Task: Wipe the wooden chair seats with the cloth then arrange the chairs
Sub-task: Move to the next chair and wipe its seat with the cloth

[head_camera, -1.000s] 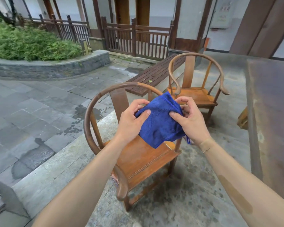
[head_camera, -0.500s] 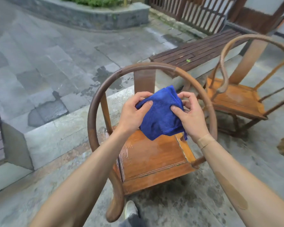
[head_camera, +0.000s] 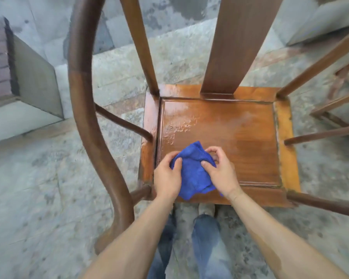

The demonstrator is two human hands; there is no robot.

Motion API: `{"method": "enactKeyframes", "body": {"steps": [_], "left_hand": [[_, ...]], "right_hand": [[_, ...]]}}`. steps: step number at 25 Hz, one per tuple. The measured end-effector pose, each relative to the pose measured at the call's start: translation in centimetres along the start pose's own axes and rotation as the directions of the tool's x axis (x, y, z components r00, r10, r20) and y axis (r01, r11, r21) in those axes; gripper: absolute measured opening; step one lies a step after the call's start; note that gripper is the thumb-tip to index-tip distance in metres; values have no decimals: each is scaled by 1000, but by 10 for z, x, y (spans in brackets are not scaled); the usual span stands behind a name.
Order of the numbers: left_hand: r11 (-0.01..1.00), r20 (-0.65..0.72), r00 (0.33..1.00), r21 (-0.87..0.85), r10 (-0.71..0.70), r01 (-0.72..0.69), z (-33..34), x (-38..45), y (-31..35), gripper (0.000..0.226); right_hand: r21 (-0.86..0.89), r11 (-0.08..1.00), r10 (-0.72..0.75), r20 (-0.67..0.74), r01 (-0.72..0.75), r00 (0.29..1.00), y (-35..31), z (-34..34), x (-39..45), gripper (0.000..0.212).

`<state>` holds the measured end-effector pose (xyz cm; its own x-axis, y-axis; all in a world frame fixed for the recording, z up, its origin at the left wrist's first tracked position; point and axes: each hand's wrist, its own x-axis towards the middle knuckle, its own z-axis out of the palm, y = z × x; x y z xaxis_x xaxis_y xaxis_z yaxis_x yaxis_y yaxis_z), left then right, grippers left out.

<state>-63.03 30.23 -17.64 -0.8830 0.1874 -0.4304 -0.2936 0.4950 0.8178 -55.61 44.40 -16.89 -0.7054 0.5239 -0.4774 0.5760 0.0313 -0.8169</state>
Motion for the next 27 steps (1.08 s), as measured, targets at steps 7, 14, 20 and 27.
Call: {"method": "enactKeyframes", "body": {"steps": [7, 14, 20, 27], "left_hand": [[839, -68, 986, 537, 152, -92, 42, 31, -86, 30], [345, 301, 889, 840, 344, -418, 80, 5, -140, 65], [332, 228, 904, 875, 361, -353, 93, 50, -127, 69], [373, 180, 916, 872, 359, -317, 118, 261, -11, 62]], "right_hand": [[-423, 902, -76, 45, 88, 996, 86, 29, 43, 28], [-813, 561, -376, -80, 158, 923, 96, -49, 165, 53], [-832, 543, -364, -111, 114, 925, 117, -90, 211, 55], [-819, 559, -390, -121, 130, 913, 122, -92, 213, 54]]}}
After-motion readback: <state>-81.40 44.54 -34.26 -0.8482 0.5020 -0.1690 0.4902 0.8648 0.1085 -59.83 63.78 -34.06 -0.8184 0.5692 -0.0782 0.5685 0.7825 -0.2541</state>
